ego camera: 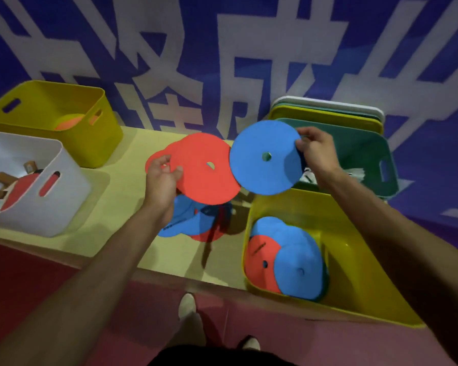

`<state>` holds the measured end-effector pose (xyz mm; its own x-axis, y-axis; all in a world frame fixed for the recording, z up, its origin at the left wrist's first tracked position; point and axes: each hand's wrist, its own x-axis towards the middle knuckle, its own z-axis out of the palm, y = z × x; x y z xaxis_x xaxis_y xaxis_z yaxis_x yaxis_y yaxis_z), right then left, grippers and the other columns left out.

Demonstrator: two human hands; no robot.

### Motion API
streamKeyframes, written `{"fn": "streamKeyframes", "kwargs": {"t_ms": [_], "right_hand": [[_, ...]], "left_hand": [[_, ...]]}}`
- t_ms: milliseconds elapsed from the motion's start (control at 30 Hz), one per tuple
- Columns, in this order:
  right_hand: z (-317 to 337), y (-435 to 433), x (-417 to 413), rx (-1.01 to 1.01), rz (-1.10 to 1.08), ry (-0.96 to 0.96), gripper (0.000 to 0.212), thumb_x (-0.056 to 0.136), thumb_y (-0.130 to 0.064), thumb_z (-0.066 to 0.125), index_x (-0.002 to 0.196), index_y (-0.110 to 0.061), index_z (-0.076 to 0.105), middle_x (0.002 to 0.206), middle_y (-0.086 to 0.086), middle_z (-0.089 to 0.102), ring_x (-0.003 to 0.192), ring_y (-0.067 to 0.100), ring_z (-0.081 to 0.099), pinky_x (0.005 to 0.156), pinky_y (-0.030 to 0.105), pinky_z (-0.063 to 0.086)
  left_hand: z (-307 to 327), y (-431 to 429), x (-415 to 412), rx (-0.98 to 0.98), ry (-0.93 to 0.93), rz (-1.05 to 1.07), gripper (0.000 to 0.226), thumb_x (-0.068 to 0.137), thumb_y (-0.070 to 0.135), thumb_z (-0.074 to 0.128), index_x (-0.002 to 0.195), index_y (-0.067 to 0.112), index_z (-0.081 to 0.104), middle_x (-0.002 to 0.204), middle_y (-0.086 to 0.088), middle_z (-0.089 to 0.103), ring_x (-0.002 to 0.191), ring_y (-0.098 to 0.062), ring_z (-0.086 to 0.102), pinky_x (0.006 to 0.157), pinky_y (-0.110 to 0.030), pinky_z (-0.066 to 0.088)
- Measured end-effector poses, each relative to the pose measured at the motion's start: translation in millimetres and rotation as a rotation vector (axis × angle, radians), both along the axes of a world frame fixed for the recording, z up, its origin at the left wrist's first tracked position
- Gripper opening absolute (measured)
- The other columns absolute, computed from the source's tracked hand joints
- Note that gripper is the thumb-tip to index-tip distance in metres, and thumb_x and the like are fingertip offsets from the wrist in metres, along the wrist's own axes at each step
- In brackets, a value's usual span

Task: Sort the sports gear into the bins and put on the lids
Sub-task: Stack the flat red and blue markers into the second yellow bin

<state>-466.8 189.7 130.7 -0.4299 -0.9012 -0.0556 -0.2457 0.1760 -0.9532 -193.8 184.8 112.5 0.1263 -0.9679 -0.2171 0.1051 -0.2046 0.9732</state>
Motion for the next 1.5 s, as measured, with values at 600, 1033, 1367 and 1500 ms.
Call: {"fn": "streamKeyframes", "kwargs": {"t_ms": [600,1033,1367,1500], "right_hand": [[-41,135,-136,0.551,0.573,0.722,0.027,0.087,-0.008,0.055,0.112,-0.011,0.065,0.093,0.006,0.066,0.087,0.021,0.058,0.074,0.028,0.043],[-83,150,-145,0.727,0.608,0.724,0.034,0.093,-0.013,0.054,0.126,-0.014,0.057,0.126,0.011,0.060,0.113,0.028,0.057,0.089,0.033,0.046],[-105,116,-127,0.745,0.645,0.842,0.033,0.090,-0.012,0.054,0.123,-0.018,0.058,0.126,0.008,0.062,0.115,0.026,0.057,0.090,0.030,0.046],[-97,119,-130,0.751,0.614,0.898,0.033,0.090,-0.015,0.053,0.123,-0.016,0.059,0.125,0.008,0.062,0.117,0.027,0.056,0.094,0.031,0.045]], "left_hand": [[-43,69,-160,0.185,-0.561,-0.956,0.036,0.085,-0.010,0.047,0.106,0.019,0.046,0.078,-0.001,0.059,0.053,-0.009,0.051,0.045,-0.023,0.037],[-144,54,-195,0.164,-0.891,-0.878,0.059,0.086,0.000,0.051,0.141,0.013,0.039,0.127,-0.014,0.061,0.108,-0.032,0.061,0.089,-0.039,0.050],[-96,53,-188,0.082,-0.841,-0.914,0.037,0.089,0.006,0.053,0.125,0.015,0.058,0.134,-0.002,0.056,0.122,-0.018,0.053,0.100,-0.026,0.040],[-79,53,-184,0.017,-0.721,-0.917,0.026,0.088,0.006,0.056,0.099,0.028,0.065,0.117,-0.001,0.066,0.109,-0.016,0.061,0.098,-0.030,0.047]]}}
